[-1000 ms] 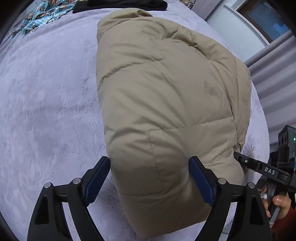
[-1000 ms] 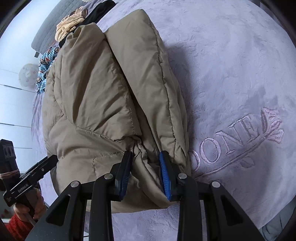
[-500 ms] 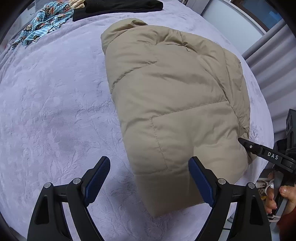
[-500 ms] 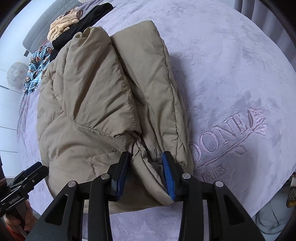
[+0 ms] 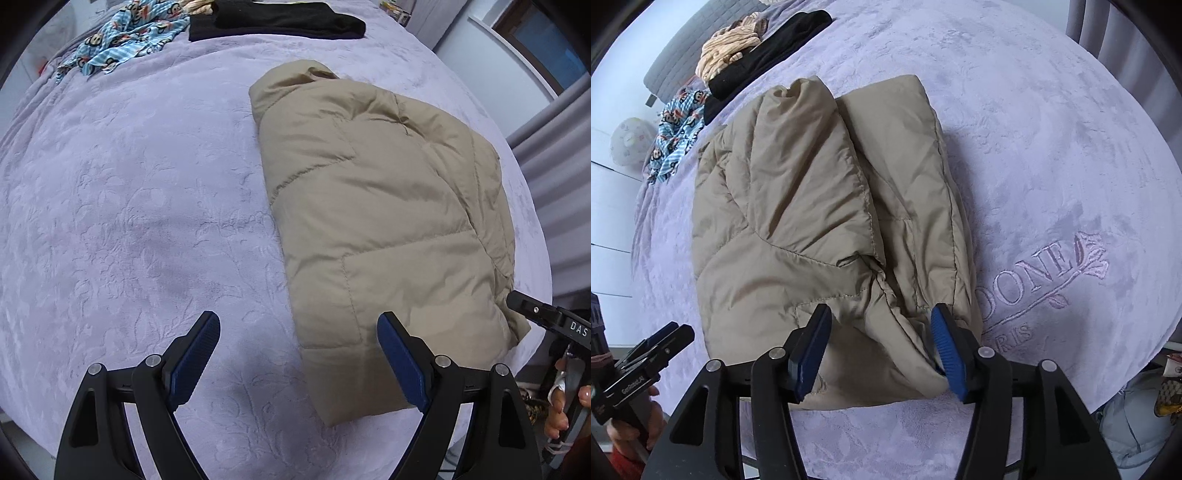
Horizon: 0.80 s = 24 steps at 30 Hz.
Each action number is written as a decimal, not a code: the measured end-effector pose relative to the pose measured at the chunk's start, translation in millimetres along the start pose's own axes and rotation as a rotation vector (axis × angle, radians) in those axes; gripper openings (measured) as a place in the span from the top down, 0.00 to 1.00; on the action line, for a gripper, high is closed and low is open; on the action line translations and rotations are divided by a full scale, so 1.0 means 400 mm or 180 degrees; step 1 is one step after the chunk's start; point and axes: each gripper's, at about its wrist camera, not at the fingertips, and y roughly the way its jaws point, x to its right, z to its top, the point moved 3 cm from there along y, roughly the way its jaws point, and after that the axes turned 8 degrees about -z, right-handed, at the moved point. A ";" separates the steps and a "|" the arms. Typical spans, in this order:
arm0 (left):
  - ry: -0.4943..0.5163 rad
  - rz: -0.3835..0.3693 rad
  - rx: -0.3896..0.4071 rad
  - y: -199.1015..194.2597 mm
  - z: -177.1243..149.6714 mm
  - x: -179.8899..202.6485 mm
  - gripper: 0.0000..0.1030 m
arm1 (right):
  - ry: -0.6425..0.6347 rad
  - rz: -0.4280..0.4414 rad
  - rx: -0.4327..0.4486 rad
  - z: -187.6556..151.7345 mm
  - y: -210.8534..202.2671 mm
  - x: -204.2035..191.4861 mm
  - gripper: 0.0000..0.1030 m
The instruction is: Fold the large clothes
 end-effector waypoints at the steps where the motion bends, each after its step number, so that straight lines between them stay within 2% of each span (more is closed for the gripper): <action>1: -0.0048 0.0024 0.0030 -0.004 0.008 -0.003 0.15 | -0.0010 0.0042 -0.0011 0.009 -0.003 0.003 0.39; 2: -0.0084 0.0053 0.0045 -0.005 0.014 -0.006 0.13 | -0.0031 0.0085 -0.0023 0.021 -0.008 0.005 0.39; 3: -0.0130 0.0094 0.0040 -0.003 0.021 -0.008 0.00 | -0.0055 0.0113 -0.0029 0.032 -0.013 0.007 0.39; 7: -0.0229 0.0159 0.0052 0.016 0.041 -0.007 0.00 | -0.0192 0.0196 -0.0047 0.085 -0.018 0.004 0.32; 13: -0.0283 0.0242 0.0049 0.044 0.062 0.009 0.00 | -0.0380 0.0293 -0.0091 0.166 0.000 -0.022 0.32; 17: -0.0286 0.0357 0.0042 0.057 0.071 0.008 0.00 | -0.0452 0.0287 -0.0103 0.194 0.008 -0.012 0.23; 19: -0.0298 0.0387 0.0002 0.068 0.073 0.003 0.00 | -0.0493 0.0288 -0.0093 0.203 0.009 -0.003 0.22; 23: -0.0316 0.0294 -0.0060 0.083 0.074 0.001 0.00 | -0.0520 0.0261 -0.0069 0.222 0.010 0.035 0.19; 24: -0.0325 0.0283 -0.0059 0.086 0.075 0.000 0.00 | -0.0503 0.0286 -0.0089 0.227 0.013 0.048 0.14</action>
